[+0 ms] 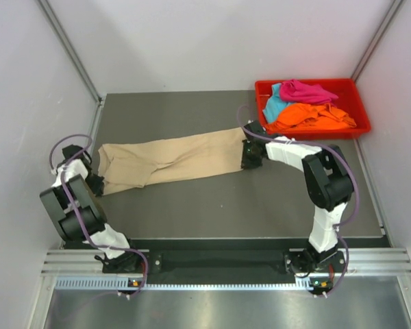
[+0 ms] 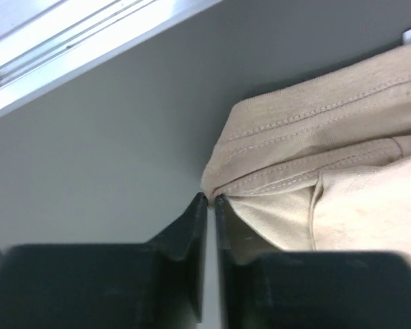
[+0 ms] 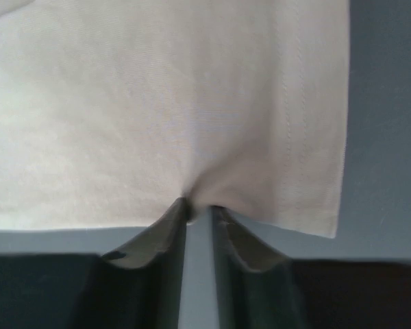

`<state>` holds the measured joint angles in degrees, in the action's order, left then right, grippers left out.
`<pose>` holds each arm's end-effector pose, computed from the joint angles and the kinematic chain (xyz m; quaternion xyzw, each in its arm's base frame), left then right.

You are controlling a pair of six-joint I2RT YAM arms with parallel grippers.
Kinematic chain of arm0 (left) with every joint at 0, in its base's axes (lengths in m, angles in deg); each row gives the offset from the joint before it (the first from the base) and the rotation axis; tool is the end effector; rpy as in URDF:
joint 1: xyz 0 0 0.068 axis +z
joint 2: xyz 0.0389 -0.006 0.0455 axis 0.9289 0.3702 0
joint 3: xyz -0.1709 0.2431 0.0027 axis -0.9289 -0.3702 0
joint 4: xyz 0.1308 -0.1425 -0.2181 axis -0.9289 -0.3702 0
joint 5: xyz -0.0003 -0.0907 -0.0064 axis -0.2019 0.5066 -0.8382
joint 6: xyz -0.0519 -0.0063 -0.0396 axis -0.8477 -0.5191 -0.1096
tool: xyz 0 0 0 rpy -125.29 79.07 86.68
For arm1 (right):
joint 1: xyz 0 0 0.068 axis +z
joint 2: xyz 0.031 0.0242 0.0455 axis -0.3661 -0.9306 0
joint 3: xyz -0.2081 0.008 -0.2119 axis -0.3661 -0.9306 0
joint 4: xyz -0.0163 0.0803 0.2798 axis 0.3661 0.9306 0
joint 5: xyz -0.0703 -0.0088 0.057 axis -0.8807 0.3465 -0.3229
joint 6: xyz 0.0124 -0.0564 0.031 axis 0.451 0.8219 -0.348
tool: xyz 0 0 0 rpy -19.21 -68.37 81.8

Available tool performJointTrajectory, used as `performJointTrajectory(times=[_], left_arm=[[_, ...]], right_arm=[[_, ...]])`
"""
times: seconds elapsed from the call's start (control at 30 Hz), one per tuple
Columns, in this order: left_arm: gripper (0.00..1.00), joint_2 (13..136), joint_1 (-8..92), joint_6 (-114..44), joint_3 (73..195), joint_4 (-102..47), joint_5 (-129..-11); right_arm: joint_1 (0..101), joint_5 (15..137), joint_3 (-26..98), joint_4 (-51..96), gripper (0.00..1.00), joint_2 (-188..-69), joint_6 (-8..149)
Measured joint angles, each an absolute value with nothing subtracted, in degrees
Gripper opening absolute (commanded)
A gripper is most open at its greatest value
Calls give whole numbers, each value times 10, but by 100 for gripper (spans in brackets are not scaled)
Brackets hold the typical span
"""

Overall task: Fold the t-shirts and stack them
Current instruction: Fold the tshirt

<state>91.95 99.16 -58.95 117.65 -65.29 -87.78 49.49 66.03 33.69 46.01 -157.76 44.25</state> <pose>0.2765 0.1753 0.1650 -0.5490 0.8182 0.0747 0.1535 0.3885 0.2042 0.1542 0.0476 0.9673 0.1086 0.2241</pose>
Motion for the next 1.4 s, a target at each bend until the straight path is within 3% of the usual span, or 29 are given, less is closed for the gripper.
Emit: performJointTrajectory(times=[0.03, 0.1, 0.27, 0.4, 0.47, 0.67, 0.83, 1.4], left_arm=[[25, 904, 992, -590, 1167, -654, -879], [31, 872, 992, -591, 1152, -662, -884], [32, 796, 978, -592, 1155, -686, -899], [31, 769, 932, -592, 1161, -689, -870], [39, 764, 898, -591, 1154, -682, -830], [45, 764, 775, -597, 1121, -657, -734], [45, 772, 745, -612, 1102, -637, -704], [44, 812, 692, -629, 1136, -661, -842]], right_arm=[[496, 665, 319, 463, 38, -1564, 441], [499, 670, 300, 468, 57, -1541, 455], [497, 647, 297, 507, 73, -1513, 509], [484, 638, 301, 524, 66, -1486, 542], [471, 639, 315, 530, 63, -1485, 551], [455, 672, 336, 524, 63, -1485, 556], [455, 700, 334, 520, 63, -1485, 556], [455, 729, 297, 503, 63, -1484, 552]])
